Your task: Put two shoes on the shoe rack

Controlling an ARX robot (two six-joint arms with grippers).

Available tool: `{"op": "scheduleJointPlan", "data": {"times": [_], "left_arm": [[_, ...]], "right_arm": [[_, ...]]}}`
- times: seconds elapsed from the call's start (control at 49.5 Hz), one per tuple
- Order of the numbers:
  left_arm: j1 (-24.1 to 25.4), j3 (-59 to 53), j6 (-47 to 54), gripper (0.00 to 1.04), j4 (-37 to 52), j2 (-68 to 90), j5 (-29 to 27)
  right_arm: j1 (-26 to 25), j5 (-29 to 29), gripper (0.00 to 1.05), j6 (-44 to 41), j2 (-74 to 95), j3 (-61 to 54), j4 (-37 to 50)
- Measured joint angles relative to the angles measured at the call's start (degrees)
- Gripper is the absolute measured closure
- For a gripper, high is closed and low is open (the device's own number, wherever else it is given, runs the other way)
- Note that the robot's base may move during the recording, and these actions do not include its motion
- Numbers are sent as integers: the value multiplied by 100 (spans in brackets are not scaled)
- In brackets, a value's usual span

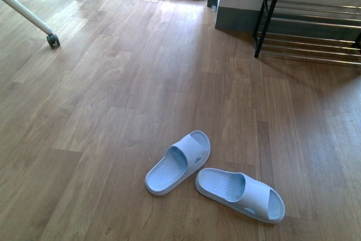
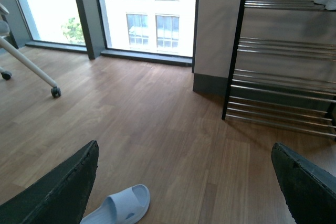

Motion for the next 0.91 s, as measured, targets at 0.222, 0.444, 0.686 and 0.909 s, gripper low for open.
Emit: {"op": "scheduleJointPlan", "data": {"times": [0.222,0.444,0.686,0.909], "left_arm": [[0,0,0,9,0,0,7],[0,0,0,9,0,0,11],[0,0,0,9,0,0,13],[7,0,0,9,0,0,7]], "right_arm": [[0,4,9,0,0,0,0],[0,9,9,0,0,0,0],[0,11,9,0,0,0,0],[0,2,9,0,0,0,0]]}}
